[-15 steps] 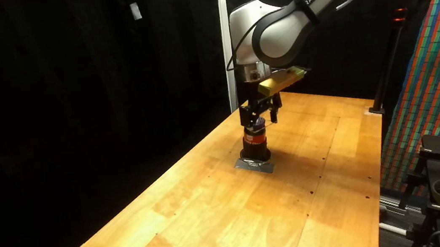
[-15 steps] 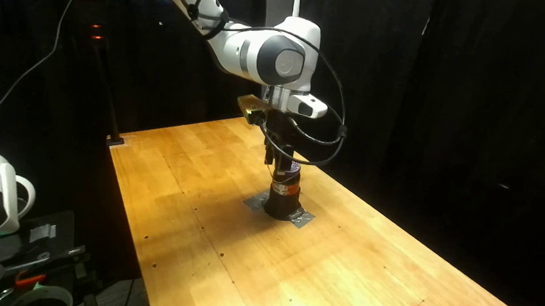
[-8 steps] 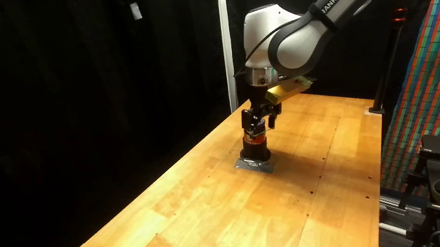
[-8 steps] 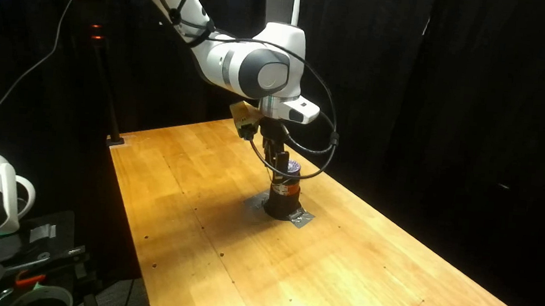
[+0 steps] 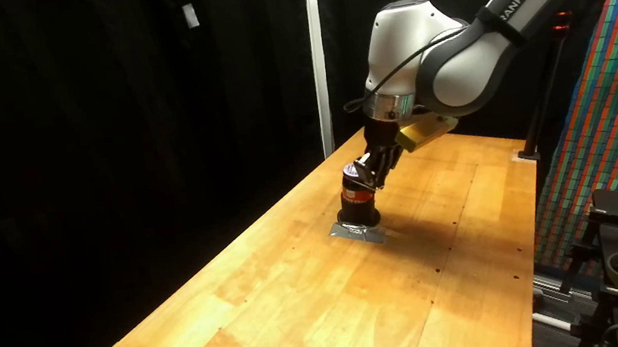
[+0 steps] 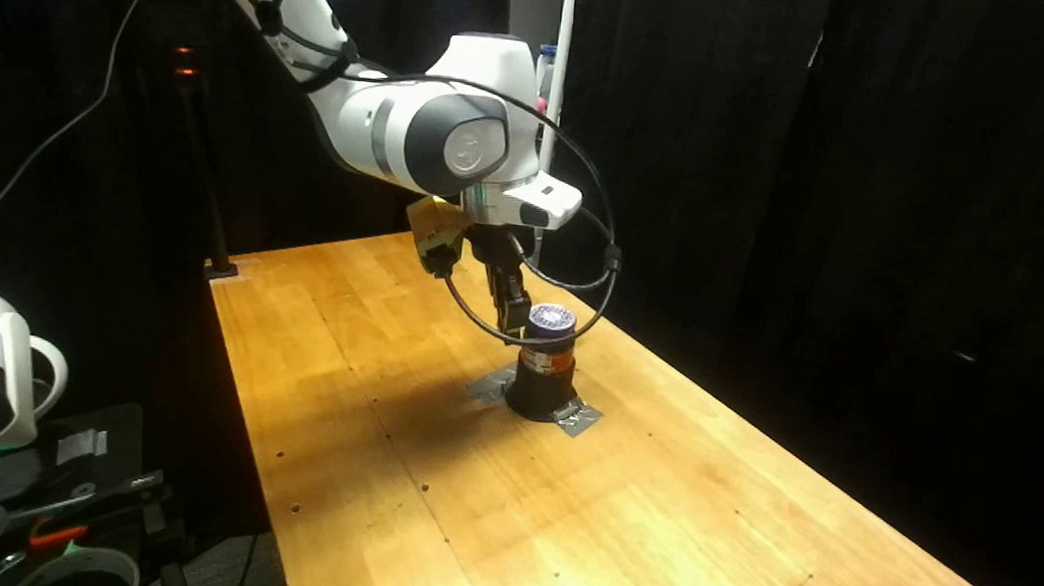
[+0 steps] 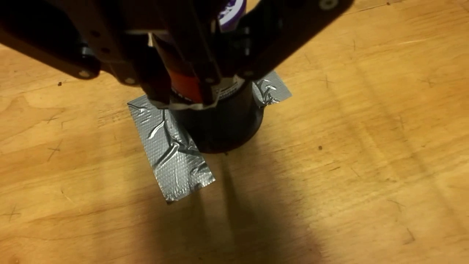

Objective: Put the elastic around the bottle

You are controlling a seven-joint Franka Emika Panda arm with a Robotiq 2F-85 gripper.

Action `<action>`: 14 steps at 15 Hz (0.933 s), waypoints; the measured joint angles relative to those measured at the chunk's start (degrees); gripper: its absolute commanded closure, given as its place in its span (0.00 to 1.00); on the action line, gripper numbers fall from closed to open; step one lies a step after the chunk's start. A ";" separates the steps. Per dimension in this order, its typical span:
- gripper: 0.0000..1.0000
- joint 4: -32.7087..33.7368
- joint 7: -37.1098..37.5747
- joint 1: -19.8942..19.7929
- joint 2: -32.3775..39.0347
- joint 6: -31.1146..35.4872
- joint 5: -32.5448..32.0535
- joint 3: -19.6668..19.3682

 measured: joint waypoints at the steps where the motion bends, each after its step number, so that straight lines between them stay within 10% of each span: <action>1: 1.00 -1.52 1.13 0.72 -0.94 1.51 -1.54 -0.64; 14: 1.00 -11.82 39.75 20.70 -5.06 24.40 -43.99 -25.30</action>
